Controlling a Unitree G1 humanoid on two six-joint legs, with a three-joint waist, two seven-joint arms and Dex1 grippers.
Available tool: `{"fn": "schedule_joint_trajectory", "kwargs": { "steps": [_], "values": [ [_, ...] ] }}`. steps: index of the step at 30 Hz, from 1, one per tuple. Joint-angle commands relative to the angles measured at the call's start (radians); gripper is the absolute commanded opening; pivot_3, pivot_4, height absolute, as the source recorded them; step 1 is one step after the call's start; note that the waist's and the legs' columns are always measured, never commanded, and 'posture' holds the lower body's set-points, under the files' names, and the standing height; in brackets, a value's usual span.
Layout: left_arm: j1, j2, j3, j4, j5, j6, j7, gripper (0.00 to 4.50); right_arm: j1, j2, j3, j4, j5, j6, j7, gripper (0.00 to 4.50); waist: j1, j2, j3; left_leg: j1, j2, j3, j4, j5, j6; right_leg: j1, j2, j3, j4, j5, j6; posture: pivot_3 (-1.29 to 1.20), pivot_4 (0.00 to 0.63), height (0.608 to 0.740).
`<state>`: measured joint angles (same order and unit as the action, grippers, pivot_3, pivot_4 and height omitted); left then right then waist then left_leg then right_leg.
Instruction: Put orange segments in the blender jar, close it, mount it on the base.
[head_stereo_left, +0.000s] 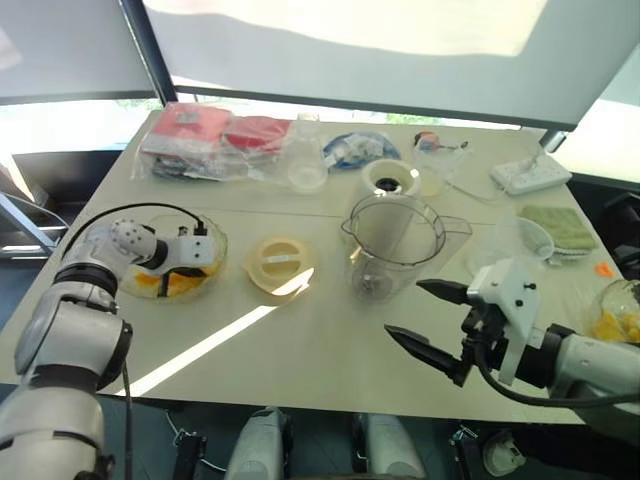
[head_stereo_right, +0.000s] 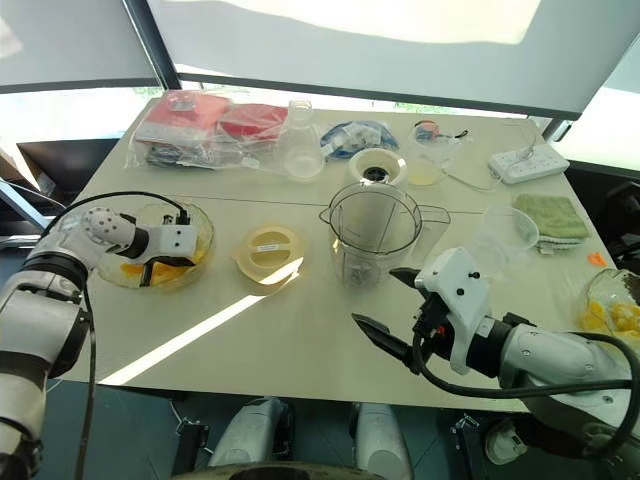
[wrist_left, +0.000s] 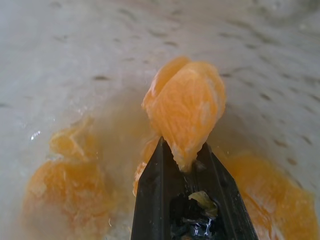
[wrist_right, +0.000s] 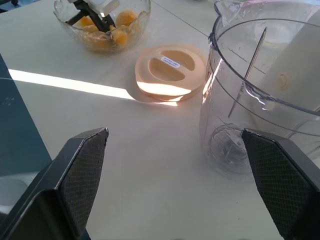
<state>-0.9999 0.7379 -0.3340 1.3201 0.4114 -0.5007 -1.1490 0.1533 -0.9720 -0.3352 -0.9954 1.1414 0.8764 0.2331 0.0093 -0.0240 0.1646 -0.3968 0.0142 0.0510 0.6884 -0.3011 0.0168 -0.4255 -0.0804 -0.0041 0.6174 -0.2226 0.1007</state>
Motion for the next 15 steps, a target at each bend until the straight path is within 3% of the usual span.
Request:
{"fn": "schedule_joint_trajectory", "kwargs": {
  "steps": [1, 8, 15],
  "values": [
    [-0.047, 0.048, 0.107, -0.005, -0.110, 0.083, -0.098, 0.03, -0.013, 0.001, 0.018, 0.000, -0.014, -0.019, 0.007, 4.50, 0.001, 0.000, 0.000, -0.001, 0.000, 0.000, 0.000, 0.000, 0.000, -0.001, 0.000, 0.000, 0.000, 0.000, 0.000, 0.00, 0.150, 0.740],
    [-0.161, 0.149, 0.291, -0.059, -0.318, 0.438, -0.443, 0.03, -0.028, 0.015, 0.123, 0.017, -0.072, -0.020, 0.050, 4.50, 0.002, -0.002, 0.001, -0.007, 0.000, -0.002, 0.004, 0.000, 0.000, -0.003, 0.000, -0.002, -0.001, 0.000, 0.000, 0.00, 0.150, 0.740],
    [-0.069, 0.218, 0.333, -0.153, -0.391, 0.550, -0.465, 0.03, -0.060, 0.046, 0.208, 0.040, -0.144, -0.030, 0.076, 4.50, -0.001, -0.002, 0.001, -0.007, 0.000, -0.001, 0.005, 0.000, 0.000, -0.003, 0.000, -0.001, 0.001, 0.000, 0.000, 0.00, 0.150, 0.740]
  ]
}}
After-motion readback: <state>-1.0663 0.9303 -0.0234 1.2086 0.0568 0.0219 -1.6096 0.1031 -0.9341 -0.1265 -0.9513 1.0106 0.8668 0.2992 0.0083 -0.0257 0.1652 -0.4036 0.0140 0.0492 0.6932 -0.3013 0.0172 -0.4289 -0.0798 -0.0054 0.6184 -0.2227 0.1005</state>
